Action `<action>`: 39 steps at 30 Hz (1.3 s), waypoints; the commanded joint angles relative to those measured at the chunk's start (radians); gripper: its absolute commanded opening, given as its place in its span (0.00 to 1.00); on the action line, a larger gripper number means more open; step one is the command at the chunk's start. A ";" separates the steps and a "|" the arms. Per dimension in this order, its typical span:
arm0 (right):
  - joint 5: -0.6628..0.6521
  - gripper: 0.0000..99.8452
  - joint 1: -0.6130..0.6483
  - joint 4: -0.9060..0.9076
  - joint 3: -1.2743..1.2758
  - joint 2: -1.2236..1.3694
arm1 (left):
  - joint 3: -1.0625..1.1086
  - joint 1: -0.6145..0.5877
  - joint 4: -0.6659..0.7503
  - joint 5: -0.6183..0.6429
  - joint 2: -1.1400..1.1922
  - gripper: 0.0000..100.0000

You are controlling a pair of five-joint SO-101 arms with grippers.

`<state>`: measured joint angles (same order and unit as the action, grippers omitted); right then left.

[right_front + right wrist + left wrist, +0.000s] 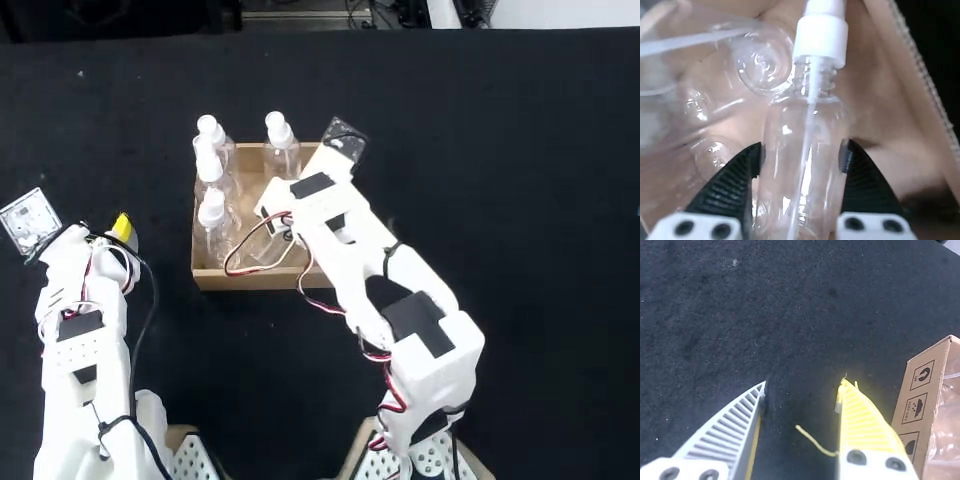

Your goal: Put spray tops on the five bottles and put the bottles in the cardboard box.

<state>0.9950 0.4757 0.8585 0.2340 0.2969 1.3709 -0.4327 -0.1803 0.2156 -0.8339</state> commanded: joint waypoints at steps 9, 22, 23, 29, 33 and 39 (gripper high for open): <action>-0.006 0.11 -0.060 0.058 -0.047 -0.147 | -0.010 0.008 0.023 -0.005 -0.011 0.20; -0.049 0.11 -0.063 0.092 0.062 -0.323 | -0.008 0.007 0.023 -0.005 -0.011 0.20; -0.064 0.11 -0.063 0.094 0.062 -0.335 | -0.008 0.007 0.023 -0.005 -0.011 0.20; -0.138 0.11 -0.063 0.135 0.070 -0.426 | -0.008 0.008 0.023 -0.005 -0.011 0.20; -0.149 0.11 -0.064 0.127 0.127 -0.473 | -0.010 0.008 0.023 -0.005 -0.011 0.20; -0.158 0.11 -0.081 0.130 0.162 -0.490 | -0.010 0.008 0.023 -0.005 -0.011 0.20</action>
<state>0.8554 0.4342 0.9828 0.4012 -0.1143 1.3709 -0.4327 -0.1803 0.2156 -0.8339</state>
